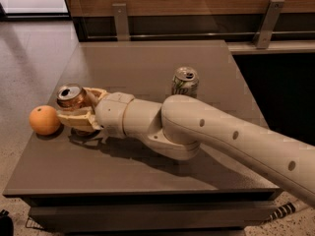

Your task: Move orange can near orange

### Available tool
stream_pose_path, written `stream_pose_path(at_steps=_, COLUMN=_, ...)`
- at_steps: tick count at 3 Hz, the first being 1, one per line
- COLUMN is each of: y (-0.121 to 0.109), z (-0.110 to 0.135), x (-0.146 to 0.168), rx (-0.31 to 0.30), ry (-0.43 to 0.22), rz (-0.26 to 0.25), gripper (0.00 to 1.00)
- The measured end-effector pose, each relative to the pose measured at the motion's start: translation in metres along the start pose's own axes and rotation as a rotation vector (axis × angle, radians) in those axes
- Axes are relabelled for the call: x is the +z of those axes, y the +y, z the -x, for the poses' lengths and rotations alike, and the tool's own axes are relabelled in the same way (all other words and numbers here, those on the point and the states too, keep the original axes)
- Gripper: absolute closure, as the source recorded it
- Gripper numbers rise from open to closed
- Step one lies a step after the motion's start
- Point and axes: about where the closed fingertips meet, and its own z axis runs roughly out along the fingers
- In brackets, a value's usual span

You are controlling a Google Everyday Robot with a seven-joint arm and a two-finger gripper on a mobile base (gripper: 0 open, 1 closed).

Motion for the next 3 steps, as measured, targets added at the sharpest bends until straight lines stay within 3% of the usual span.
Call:
stream_pose_path(at_steps=1, y=0.0013, z=0.0007, x=0.001, rx=-0.001, ry=0.0, rz=0.003, gripper=0.09)
stream_pose_path(at_steps=2, y=0.0025, z=0.0014, x=0.0018, rx=-0.002, ry=-0.001, rz=0.005, gripper=0.0)
stream_pose_path(at_steps=3, y=0.0025, z=0.0014, x=0.0019, rx=-0.002, ry=-0.001, rz=0.005, gripper=0.0)
